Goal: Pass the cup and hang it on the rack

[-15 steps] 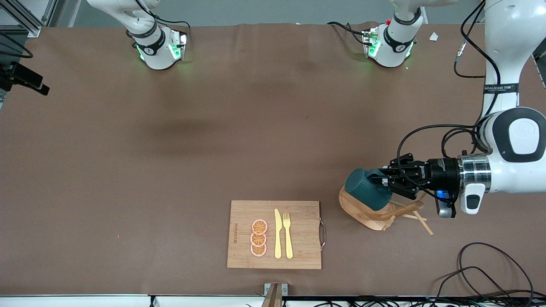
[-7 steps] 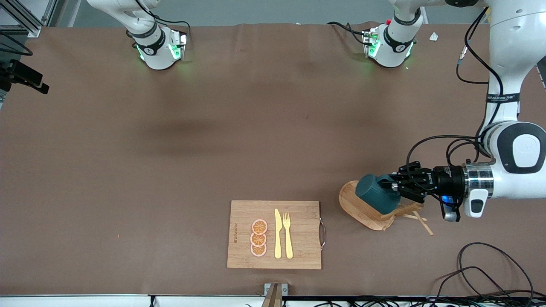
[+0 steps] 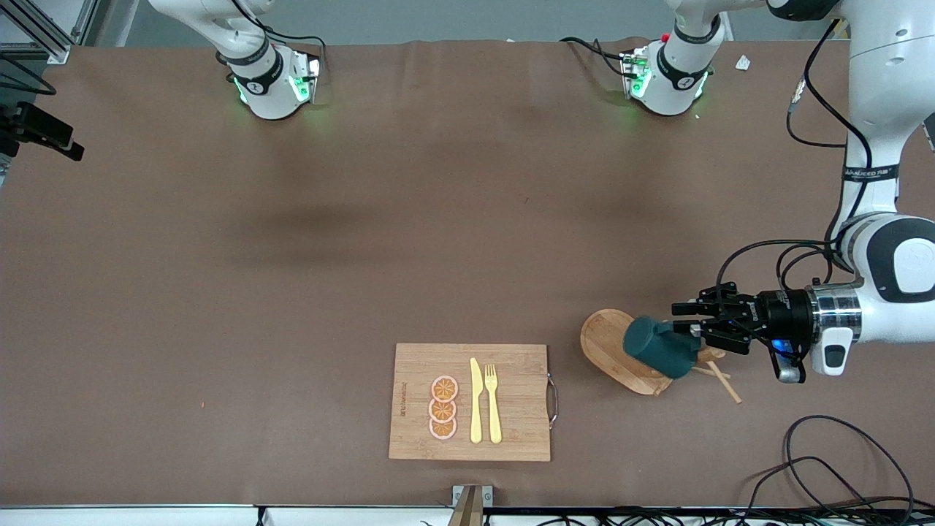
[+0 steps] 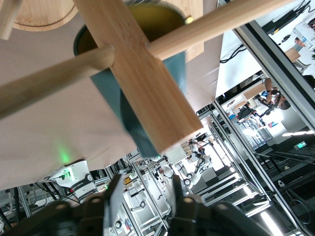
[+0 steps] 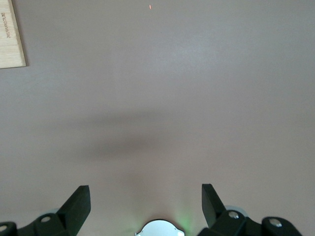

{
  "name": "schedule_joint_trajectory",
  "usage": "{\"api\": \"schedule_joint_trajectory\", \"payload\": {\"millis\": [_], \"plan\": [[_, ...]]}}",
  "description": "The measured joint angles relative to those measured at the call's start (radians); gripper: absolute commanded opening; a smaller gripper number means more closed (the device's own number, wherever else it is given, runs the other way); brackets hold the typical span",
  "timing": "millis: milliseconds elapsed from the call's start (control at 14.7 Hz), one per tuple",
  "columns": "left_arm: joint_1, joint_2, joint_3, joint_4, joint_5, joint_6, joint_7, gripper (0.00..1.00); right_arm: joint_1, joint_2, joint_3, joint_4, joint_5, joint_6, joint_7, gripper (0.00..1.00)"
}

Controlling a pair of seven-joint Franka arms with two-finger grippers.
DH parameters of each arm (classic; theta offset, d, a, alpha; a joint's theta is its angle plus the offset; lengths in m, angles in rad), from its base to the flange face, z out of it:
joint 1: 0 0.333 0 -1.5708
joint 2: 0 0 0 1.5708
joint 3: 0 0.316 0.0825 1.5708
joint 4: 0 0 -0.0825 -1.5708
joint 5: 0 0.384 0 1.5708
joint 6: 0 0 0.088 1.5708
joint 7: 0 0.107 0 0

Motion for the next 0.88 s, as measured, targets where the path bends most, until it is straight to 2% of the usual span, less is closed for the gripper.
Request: {"api": "schedule_joint_trajectory", "payload": {"millis": [204,475,611,882], "plan": [[0.002,-0.008,0.000,0.044,0.013,0.000,-0.003,1.00,0.000,0.000,0.000,0.000,0.000,0.000,-0.001,1.00],[0.004,-0.067,0.002,0.090,0.134,0.000,-0.043,1.00,0.000,0.000,-0.001,-0.001,0.000,0.000,-0.035,1.00],[0.004,-0.112,0.000,0.106,0.277,-0.001,-0.040,1.00,0.000,0.000,-0.002,-0.001,0.000,0.000,-0.044,1.00],[0.000,-0.228,-0.053,0.133,0.727,-0.010,0.157,1.00,0.000,0.000,-0.003,-0.001,0.000,0.000,-0.048,1.00]]}}
